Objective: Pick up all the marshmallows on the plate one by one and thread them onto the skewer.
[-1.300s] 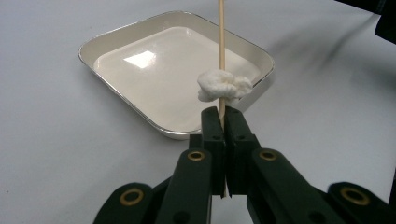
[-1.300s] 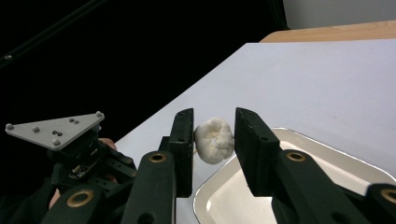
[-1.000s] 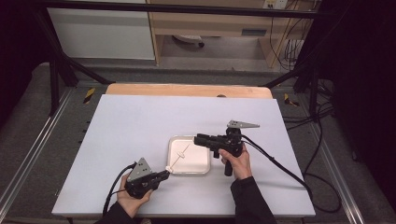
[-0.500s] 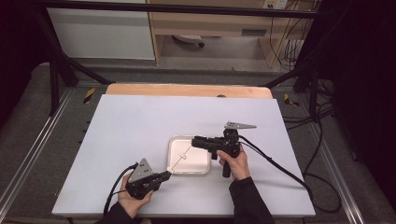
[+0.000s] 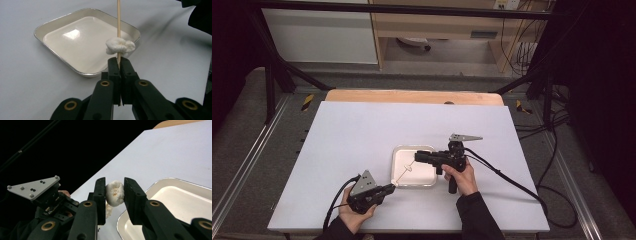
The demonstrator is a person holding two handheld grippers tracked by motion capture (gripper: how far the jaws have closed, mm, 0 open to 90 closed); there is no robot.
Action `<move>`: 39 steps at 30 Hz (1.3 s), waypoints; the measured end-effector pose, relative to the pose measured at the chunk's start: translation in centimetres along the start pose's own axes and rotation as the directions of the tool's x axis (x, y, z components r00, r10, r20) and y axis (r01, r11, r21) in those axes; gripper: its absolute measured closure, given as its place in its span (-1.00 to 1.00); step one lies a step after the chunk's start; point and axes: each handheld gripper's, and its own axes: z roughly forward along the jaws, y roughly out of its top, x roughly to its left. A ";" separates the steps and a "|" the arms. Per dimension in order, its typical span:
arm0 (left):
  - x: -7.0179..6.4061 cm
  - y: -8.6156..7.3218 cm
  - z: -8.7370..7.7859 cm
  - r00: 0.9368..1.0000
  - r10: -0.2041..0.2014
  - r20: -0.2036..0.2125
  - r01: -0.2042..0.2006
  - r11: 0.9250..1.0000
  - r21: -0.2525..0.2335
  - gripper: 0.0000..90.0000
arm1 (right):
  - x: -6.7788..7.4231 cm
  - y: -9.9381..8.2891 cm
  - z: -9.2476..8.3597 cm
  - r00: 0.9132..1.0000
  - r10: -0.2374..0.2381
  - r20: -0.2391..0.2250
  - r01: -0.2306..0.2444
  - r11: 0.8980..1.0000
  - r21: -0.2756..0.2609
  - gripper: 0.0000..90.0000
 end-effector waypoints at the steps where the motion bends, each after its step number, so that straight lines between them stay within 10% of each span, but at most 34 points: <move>1: 0.0 0.0 0.0 1.000 -0.002 0.002 0.002 1.000 0.000 0.97 | 0.0 -0.1 0.0 1.000 -0.001 -0.001 0.001 1.000 -0.003 0.64; 39: -0.3 0.0 0.5 1.000 -0.002 0.007 0.002 1.000 0.005 0.97 | 1.0 -3.2 2.0 0.999 -0.044 -0.002 0.044 0.999 0.024 0.71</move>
